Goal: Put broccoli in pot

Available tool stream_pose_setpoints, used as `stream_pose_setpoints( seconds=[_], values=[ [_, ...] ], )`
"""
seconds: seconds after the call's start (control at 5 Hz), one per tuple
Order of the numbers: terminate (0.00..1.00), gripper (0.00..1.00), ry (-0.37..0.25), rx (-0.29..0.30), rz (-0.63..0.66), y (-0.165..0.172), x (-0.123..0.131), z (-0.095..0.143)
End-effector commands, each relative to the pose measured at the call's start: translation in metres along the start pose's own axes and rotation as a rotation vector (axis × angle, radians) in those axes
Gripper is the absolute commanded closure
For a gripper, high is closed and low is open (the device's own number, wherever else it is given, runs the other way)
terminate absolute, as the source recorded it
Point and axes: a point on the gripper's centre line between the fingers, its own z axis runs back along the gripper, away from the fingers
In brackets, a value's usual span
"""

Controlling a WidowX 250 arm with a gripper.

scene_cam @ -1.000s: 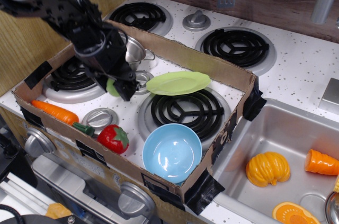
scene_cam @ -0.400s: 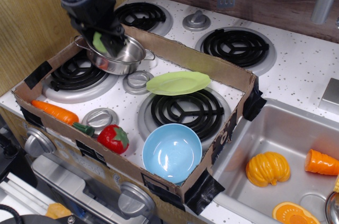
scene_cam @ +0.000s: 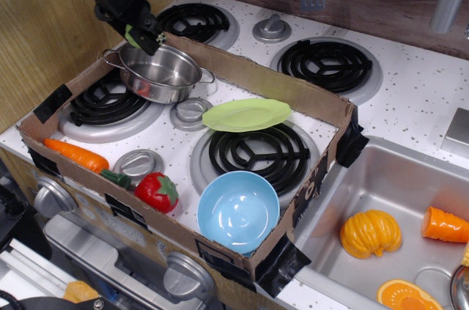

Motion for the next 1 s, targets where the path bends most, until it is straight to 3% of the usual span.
stream_pose_setpoints(
  seconds=[0.0, 0.2, 0.6, 0.8],
  values=[
    [0.00, 0.00, -0.086, 0.053, -0.052, -0.0011, 0.0176, 0.0036],
    [0.00, 0.00, -0.050, 0.016, -0.072, -0.0101, 0.0257, 0.0113],
    [0.00, 0.00, -0.050, 0.016, -0.072, -0.0101, 0.0257, 0.0113],
    [1.00, 0.00, -0.050, 0.016, -0.072, -0.0101, 0.0257, 0.0113]
  ],
)
